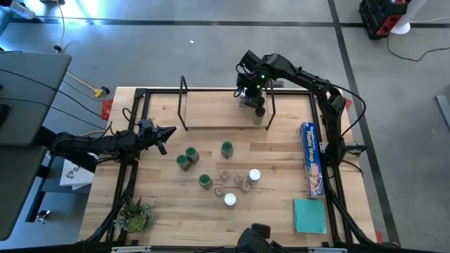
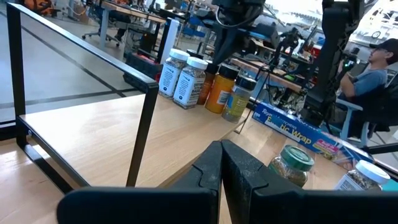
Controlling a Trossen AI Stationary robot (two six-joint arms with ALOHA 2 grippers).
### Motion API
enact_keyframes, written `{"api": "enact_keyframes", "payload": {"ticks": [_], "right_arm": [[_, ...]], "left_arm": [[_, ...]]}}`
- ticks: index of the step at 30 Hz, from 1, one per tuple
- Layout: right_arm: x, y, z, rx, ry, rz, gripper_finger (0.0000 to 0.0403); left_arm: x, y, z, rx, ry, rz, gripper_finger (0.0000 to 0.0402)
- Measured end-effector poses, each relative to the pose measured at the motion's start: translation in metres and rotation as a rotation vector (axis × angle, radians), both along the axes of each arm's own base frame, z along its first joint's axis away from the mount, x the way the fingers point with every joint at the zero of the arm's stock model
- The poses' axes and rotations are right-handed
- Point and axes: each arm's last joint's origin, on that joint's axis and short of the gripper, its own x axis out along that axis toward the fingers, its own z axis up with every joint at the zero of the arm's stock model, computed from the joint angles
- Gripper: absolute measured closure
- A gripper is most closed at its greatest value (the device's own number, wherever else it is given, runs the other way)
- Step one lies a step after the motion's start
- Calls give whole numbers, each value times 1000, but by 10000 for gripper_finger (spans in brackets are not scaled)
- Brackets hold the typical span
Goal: Shelf spices
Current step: Adjust the bottom white seasoning bottle on the shelf
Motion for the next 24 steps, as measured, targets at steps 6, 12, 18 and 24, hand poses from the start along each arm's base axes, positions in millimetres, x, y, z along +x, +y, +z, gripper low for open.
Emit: {"api": "enact_keyframes", "payload": {"ticks": [6, 12, 18, 24], "right_arm": [[0, -1, 0, -23, 17, -9, 403], [-2, -1, -1, -31, 40, -28, 403], [-4, 0, 8, -40, 61, -39, 403], [-7, 8, 37, 35, -4, -24, 403]], "left_arm": [[0, 0, 0, 0, 0, 0, 396], [0, 0, 0, 0, 0, 0, 396], [0, 0, 0, 0, 0, 0, 396], [0, 0, 0, 0, 0, 0, 396]]}}
